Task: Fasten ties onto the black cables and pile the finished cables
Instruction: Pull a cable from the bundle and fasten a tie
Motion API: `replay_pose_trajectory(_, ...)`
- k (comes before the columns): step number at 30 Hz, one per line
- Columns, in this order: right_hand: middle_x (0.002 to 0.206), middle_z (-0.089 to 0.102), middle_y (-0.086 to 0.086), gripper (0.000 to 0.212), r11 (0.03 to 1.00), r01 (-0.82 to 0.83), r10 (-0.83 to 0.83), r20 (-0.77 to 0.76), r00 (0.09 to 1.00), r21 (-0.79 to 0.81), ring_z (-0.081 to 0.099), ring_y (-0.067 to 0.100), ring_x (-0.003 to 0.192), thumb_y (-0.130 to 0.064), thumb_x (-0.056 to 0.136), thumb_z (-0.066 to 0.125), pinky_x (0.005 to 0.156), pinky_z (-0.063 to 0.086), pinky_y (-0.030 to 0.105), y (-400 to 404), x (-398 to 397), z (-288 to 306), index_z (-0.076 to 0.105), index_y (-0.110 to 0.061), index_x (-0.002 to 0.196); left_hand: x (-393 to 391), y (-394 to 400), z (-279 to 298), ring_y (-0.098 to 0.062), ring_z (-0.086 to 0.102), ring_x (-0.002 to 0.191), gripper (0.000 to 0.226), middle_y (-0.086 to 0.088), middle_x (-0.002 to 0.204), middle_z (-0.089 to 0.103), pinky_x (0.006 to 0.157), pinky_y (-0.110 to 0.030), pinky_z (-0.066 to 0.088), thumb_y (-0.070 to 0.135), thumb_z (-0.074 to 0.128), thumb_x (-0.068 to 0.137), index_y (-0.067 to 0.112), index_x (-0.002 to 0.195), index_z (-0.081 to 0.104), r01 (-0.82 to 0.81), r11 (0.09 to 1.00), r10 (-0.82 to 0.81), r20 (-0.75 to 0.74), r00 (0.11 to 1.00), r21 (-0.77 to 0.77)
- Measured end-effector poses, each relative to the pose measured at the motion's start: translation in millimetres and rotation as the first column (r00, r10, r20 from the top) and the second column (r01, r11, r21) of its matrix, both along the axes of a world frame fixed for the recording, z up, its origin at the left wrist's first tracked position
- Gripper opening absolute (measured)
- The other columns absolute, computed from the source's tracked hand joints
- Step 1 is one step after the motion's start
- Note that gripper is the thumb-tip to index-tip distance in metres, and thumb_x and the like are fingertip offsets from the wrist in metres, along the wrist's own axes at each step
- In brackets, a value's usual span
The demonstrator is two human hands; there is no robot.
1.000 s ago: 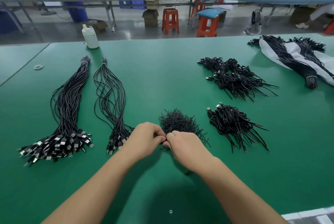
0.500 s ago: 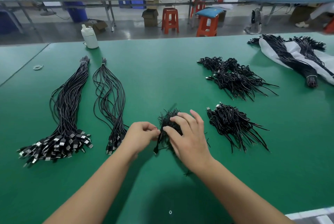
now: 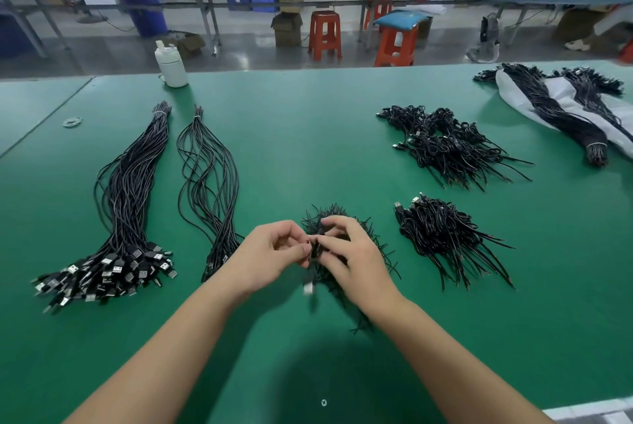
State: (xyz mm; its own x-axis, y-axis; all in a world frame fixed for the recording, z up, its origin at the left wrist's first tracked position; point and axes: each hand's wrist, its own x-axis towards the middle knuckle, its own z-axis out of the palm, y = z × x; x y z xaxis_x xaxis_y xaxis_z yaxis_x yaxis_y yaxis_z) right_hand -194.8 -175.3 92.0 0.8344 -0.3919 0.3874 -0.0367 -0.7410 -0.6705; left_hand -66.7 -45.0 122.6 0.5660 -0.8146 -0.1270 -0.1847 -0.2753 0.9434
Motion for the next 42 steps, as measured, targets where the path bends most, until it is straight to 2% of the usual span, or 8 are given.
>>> replay_pose_trajectory(3,0.100,0.072,-0.004,0.014,0.984,0.005,0.001,-0.034,0.999,0.176,0.061,0.012,0.094,-0.018,0.094,0.067,0.087,0.047,0.026,3,3,3,0.076,-0.014,0.103,1,1,-1,-0.017,0.055,0.071,0.008,-0.012,0.076,0.068,0.071,-0.031,0.043,0.009,0.068,0.092,0.011,0.085,0.065,0.026,0.999,-0.022,0.098,0.995,-0.034)
replay_pose_trajectory(7,0.073,0.072,-0.012,0.036,0.876,0.097,-0.037,-0.135,0.990,0.473,0.065,0.001,0.081,-0.027,0.096,0.064,0.083,0.047,0.014,3,8,4,0.059,-0.024,0.131,0,2,-5,-0.005,0.048,0.065,0.015,0.008,0.069,0.060,0.067,-0.022,0.042,0.017,0.069,0.091,0.023,0.080,0.062,0.052,0.998,-0.041,0.325,0.945,-0.023)
replay_pose_trajectory(11,0.069,0.073,-0.002,0.021,0.782,0.041,0.031,-0.104,0.994,0.622,0.063,0.010,0.064,-0.022,0.097,0.062,0.076,0.050,0.034,1,8,5,0.051,-0.031,0.112,-6,3,-4,-0.005,0.054,0.069,0.017,0.020,0.073,0.063,0.065,-0.009,0.037,0.018,0.068,0.091,0.026,0.078,0.060,0.059,0.997,-0.018,0.557,0.830,-0.055)
replay_pose_trajectory(16,0.073,0.074,0.009,0.014,0.752,-0.004,0.059,-0.061,0.996,0.659,0.064,0.016,0.063,-0.013,0.102,0.051,0.071,0.054,0.034,-4,9,6,0.061,-0.024,0.103,-10,2,-2,-0.005,0.054,0.076,0.008,0.014,0.080,0.063,0.079,-0.028,0.042,0.013,0.069,0.089,0.018,0.085,0.064,0.100,0.993,-0.020,0.744,0.668,-0.063)
replay_pose_trajectory(22,0.100,0.076,0.011,0.022,0.519,-0.121,0.214,0.008,0.977,0.846,0.071,0.018,0.094,-0.006,0.101,0.052,0.085,0.058,0.032,-12,5,7,0.066,-0.015,0.116,-2,-1,-3,-0.002,0.050,0.063,0.019,0.016,0.068,0.059,0.062,-0.015,0.040,0.016,0.069,0.089,0.028,0.077,0.062,-0.065,0.997,0.072,0.436,0.897,-0.030)
replay_pose_trajectory(32,0.098,0.068,-0.008,0.020,0.938,0.008,0.029,-0.102,0.994,0.346,0.063,0.005,0.087,-0.019,0.085,0.078,0.082,0.053,0.024,-8,6,8,0.078,-0.022,0.104,-1,-2,-10,-0.007,0.046,0.056,0.008,0.004,0.067,0.062,0.053,-0.011,0.038,0.009,0.070,0.090,0.013,0.083,0.069,-0.111,0.994,0.112,0.112,0.987,-0.021)
replay_pose_trajectory(38,0.063,0.063,-0.022,0.025,0.883,0.014,0.027,-0.081,0.996,0.469,0.054,-0.002,0.054,-0.025,0.086,0.076,0.061,0.044,0.017,-10,5,8,0.070,-0.046,0.073,-8,2,-10,-0.011,0.054,0.062,0.012,0.000,0.066,0.056,0.062,-0.023,0.045,0.015,0.071,0.091,0.022,0.083,0.066,-0.077,0.993,0.090,0.148,0.985,-0.085)
replay_pose_trajectory(42,0.061,0.066,-0.012,0.018,0.815,0.011,0.028,-0.058,0.998,0.579,0.058,0.005,0.053,-0.024,0.091,0.071,0.063,0.049,0.019,-10,4,7,0.064,-0.036,0.102,-17,2,-13,-0.022,0.054,0.069,0.015,-0.001,0.068,0.055,0.069,-0.026,0.045,0.015,0.069,0.091,0.026,0.083,0.064,-0.106,0.986,0.140,0.284,0.948,-0.132)
